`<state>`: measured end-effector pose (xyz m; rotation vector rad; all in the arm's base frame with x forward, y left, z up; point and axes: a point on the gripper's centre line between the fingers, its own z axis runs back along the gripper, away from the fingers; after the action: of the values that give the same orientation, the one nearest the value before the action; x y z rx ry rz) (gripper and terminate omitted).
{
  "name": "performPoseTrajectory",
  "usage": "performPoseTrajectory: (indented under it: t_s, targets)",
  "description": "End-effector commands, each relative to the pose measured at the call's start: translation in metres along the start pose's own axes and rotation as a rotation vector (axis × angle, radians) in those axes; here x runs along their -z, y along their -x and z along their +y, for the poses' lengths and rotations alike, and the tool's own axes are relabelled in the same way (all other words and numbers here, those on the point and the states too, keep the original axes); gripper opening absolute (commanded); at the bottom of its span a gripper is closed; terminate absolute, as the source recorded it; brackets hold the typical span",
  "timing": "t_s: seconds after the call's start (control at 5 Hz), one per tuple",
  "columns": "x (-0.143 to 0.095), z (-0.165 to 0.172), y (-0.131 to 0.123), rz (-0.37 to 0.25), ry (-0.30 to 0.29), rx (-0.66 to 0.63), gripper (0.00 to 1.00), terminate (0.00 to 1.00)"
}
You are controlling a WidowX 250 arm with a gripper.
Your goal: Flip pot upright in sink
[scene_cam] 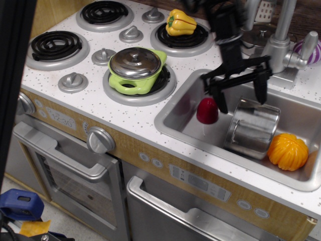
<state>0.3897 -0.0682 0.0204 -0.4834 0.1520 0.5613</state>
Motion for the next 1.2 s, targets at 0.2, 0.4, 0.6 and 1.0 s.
performPoseTrajectory:
  t_s: [0.2, 0.4, 0.6, 1.0]
  targets:
    - [-0.021, -0.007, -0.016, -0.074, 0.216, 0.074, 1.00, 0.00]
    - [-0.010, -0.017, -0.015, -0.091, 0.256, 0.050, 1.00, 0.00]
    - [0.003, -0.023, -0.011, -0.087, 0.291, 0.042, 1.00, 0.00]
    - [0.022, -0.032, -0.002, -0.043, 0.372, 0.008, 0.00, 0.00]
